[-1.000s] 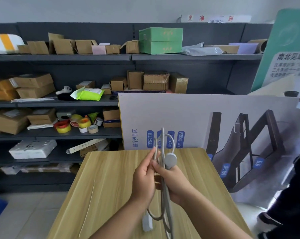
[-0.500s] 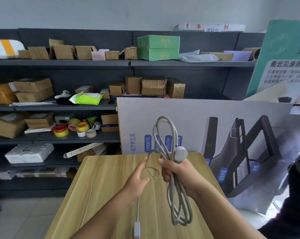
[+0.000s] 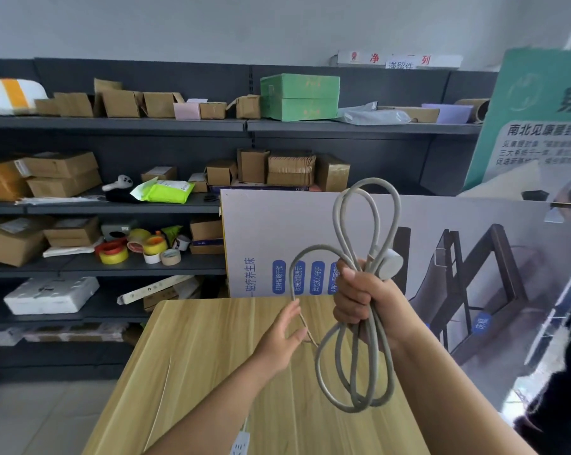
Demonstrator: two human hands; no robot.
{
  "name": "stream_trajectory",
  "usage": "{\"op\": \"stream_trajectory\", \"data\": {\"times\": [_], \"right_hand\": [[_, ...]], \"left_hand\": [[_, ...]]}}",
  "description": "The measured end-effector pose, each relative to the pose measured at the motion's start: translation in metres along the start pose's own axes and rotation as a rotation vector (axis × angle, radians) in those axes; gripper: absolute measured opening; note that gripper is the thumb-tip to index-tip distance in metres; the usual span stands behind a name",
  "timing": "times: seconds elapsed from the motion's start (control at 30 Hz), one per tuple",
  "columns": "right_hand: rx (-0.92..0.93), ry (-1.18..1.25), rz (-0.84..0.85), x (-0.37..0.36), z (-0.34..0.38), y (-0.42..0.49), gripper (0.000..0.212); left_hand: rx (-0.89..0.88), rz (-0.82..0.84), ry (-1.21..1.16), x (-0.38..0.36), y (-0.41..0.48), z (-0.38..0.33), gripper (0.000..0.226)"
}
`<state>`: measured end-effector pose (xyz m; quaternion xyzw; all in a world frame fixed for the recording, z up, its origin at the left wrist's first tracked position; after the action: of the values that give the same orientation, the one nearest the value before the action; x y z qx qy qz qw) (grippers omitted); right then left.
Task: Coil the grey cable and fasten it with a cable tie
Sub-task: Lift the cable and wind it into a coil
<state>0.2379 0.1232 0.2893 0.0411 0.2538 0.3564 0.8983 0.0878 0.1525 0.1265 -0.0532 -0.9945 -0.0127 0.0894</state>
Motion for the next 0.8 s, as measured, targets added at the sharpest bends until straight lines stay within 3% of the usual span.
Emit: {"op": "stream_trajectory", "data": {"times": [0.03,0.13,0.17,0.3,0.43,0.6,0.7,0.8], "right_hand": [[-0.003,0.000,0.002,0.000,-0.001,-0.001,0.050],[-0.018,0.049,0.019,0.000,-0.004,-0.005,0.045],[-0.023,0.059,0.028,-0.001,-0.005,-0.006,0.043],[-0.025,0.020,0.065,-0.009,-0.004,-0.005,0.045],[0.019,-0.079,0.017,-0.011,0.008,-0.004,0.029],[0.049,-0.677,-0.453,0.036,0.013,-0.009,0.011],[-0.082,-0.806,-0.552,0.048,-0.011,-0.008,0.013],[-0.131,-0.761,-0.582,0.040,-0.032,-0.003,0.015]], "left_hand": [[-0.013,-0.066,-0.047,-0.001,0.000,-0.003,0.061],[-0.043,-0.490,-0.084,0.013,0.002,-0.016,0.052],[-0.051,-0.492,-0.062,0.015,0.004,-0.022,0.052],[-0.016,-0.100,0.009,0.000,0.012,-0.032,0.040],[-0.024,-0.130,0.007,0.000,0.004,-0.020,0.024],[-0.044,-0.351,-0.313,0.023,-0.009,-0.039,0.020],[-0.096,-0.285,-0.372,0.022,-0.015,-0.076,0.021],[-0.118,-0.215,-0.342,0.010,-0.022,-0.106,0.021]]}}
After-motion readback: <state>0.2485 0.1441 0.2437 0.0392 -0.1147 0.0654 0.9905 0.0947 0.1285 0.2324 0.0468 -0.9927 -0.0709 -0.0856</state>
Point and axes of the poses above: each hand's wrist, its own y-axis towards the middle knuckle, its own x-axis out of the back of the hand, z = x × y, the point moved 4 cm from there along y, towards the middle knuckle, and after that the axes turned 8 degrees about -y, right-handed, at the moved point
